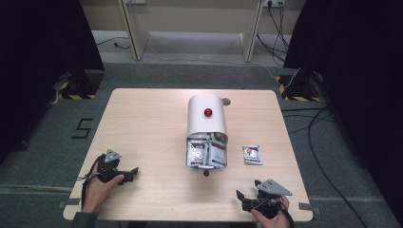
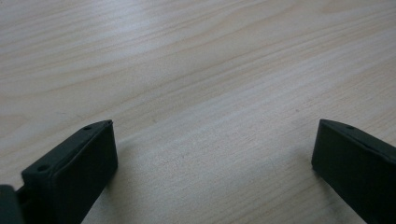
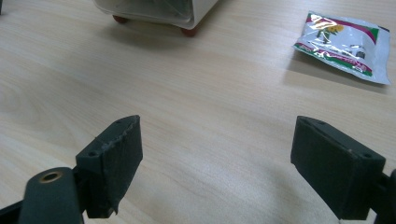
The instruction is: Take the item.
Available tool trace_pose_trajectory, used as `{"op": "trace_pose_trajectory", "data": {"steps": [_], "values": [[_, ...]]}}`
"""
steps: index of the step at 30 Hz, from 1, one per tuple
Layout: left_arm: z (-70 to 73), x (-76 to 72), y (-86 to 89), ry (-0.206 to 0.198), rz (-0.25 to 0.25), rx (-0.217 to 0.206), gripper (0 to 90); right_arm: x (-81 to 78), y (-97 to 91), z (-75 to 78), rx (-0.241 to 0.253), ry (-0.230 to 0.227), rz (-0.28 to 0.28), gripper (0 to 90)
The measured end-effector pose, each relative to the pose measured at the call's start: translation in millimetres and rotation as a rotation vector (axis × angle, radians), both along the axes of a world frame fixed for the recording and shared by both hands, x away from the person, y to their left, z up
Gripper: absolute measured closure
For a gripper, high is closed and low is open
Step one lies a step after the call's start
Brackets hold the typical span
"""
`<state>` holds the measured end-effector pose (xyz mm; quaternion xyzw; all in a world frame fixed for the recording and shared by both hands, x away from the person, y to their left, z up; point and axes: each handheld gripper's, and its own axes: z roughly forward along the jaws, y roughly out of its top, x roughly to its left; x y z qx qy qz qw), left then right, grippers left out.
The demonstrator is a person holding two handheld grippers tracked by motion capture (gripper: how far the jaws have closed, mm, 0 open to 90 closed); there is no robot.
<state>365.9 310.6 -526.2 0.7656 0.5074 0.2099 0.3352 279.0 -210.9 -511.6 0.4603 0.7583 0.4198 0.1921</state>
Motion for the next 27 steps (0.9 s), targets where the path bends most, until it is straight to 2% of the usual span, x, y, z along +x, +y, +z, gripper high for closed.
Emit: {"op": "trace_pose_trajectory", "data": {"steps": [16,27], "values": [[0.0,0.0,0.0,0.000,0.000,0.000,0.0,-10.7,-2.0,-7.0,0.014,-0.018,-0.029,18.0],[0.0,0.0,0.0,0.000,0.000,0.000,0.0,-17.3,-1.0,-10.8,-0.004,-0.041,-0.048,18.0]]}}
